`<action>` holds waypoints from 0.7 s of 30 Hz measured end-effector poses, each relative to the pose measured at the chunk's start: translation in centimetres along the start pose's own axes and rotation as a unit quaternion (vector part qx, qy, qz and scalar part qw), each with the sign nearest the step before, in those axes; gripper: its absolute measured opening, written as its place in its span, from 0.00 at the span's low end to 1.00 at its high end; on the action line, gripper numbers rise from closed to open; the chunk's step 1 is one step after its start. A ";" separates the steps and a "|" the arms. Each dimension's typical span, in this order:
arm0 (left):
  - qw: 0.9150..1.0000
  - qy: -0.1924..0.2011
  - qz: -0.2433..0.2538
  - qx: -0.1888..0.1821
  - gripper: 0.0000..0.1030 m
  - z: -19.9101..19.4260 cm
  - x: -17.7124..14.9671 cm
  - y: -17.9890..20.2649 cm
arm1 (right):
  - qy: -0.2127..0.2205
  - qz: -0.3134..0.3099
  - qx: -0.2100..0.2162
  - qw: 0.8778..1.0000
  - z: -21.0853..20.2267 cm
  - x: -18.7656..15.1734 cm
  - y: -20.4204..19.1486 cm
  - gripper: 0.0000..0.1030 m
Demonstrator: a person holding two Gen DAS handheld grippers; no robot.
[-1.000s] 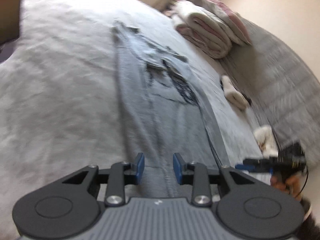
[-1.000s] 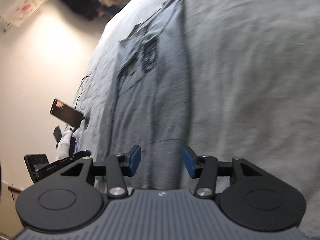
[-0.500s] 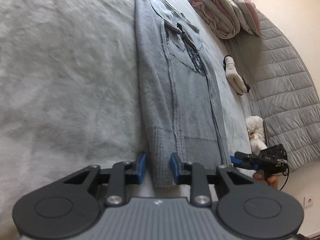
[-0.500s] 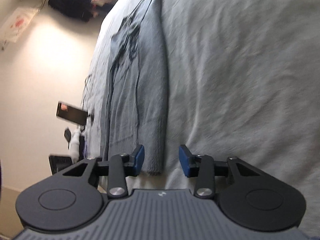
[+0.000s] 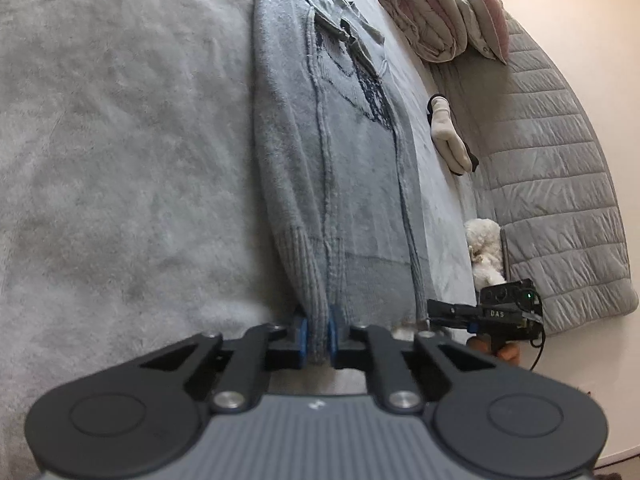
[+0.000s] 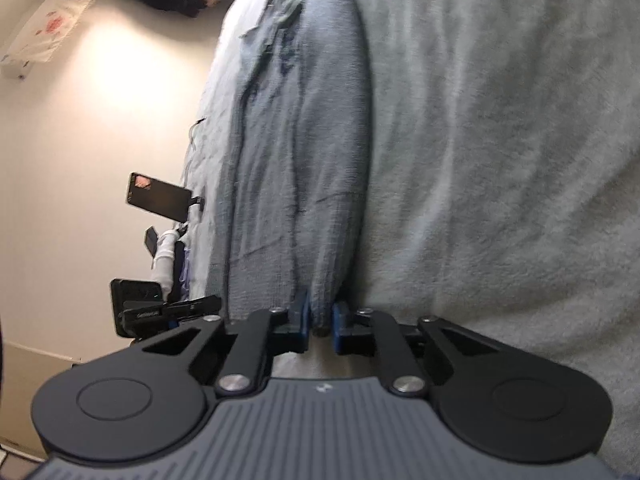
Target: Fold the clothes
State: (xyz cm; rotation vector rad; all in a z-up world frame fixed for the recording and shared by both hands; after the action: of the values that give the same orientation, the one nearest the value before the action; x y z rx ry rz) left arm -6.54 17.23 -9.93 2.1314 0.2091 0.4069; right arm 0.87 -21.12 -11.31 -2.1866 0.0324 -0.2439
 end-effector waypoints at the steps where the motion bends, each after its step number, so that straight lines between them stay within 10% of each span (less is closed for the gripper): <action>1: 1.000 0.001 0.000 -0.002 0.08 0.0 0.0 0.1 | 0.003 -0.005 0.002 1.000 -0.1 0.0 -0.3 0.12; 14: 0.989 0.100 -0.012 -0.109 0.07 -2.3 3.7 2.1 | 0.078 0.000 0.067 0.995 -2.4 3.5 -2.9 0.12; 21: 0.976 0.180 -0.071 -0.097 0.08 -0.9 6.7 0.3 | 0.116 0.052 0.068 0.990 -0.3 7.0 -1.9 0.12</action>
State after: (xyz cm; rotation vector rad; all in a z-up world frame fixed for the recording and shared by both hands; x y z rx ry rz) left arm -0.67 19.77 -7.76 1.8262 0.5039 0.6987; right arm 7.57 -20.98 -8.45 -2.0052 0.2513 -0.4282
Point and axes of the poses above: each gripper's, at about its wrist camera, not at the fingertips, and z roughly the way its jaws point, y to its right, x to its top, the point moved 3 cm from there along z, roughly the way its jaws point, and after that the axes turned 5 degrees about -x, right-handed, at the moved point
